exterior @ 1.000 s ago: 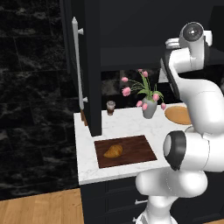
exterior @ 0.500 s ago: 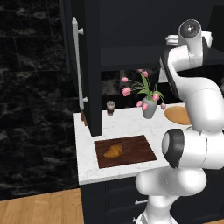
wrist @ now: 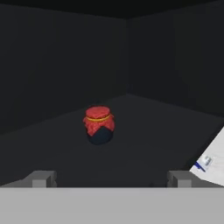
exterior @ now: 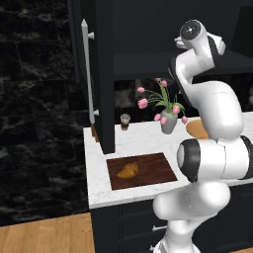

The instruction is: From the different types of pastries on the counter, select a croissant and place it on the cutting board. Then retrieve a jar of jam from the cabinet and place it alongside the croissant on the cutting board.

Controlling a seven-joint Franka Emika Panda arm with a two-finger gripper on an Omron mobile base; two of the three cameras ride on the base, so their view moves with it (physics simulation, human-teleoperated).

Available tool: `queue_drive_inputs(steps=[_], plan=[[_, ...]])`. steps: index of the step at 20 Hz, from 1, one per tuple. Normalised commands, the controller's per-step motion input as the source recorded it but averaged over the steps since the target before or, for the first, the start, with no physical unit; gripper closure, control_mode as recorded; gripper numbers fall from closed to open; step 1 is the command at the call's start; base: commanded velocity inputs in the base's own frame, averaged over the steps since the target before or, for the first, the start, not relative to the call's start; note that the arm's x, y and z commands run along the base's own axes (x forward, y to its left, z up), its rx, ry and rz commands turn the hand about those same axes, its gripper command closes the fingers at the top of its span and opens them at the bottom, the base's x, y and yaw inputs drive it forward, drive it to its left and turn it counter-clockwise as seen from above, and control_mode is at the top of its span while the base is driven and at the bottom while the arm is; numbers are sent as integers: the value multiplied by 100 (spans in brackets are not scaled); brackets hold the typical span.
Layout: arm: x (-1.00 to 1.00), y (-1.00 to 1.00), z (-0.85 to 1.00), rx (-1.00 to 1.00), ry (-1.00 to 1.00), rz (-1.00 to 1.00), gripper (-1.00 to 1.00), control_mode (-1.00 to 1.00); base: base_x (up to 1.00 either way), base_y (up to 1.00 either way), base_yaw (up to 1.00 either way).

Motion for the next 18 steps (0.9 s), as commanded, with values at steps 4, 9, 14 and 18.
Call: queue_drive_inputs(steps=[4,9,14,18], plan=[[64,-7,0,3,6,4,-100,-100,0,0,0],[60,-9,0,3,3,4,-100,-100,0,0,0],[0,-22,12,7,9,3,-100,-100,0,0,0],[0,-39,8,10,16,2,-100,-100,0,0,0]])
